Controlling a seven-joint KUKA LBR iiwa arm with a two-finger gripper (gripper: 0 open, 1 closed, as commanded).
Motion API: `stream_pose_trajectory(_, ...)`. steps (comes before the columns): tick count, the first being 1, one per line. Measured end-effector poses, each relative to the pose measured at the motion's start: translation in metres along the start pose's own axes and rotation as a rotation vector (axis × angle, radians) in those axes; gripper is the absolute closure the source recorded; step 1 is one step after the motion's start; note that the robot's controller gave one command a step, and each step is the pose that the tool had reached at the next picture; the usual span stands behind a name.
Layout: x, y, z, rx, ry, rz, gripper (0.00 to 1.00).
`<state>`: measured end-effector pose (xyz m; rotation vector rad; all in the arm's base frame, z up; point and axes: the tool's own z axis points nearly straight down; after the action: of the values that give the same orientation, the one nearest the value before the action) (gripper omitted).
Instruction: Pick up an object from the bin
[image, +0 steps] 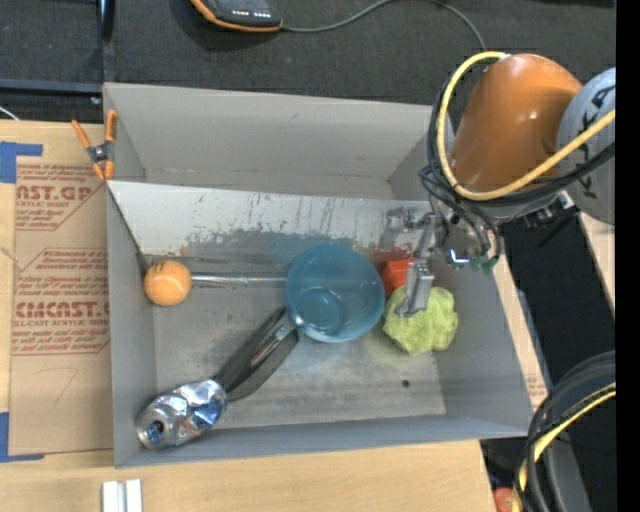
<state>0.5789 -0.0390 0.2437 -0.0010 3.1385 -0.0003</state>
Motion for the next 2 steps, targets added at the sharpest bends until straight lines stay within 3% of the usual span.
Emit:
stream_pose_trajectory(1,0.0,0.0,0.0,0.0,0.0,0.0,0.0)
stream_pose_trajectory(2,0.031,-0.029,-0.091,0.001,-0.005,-0.209,0.0)
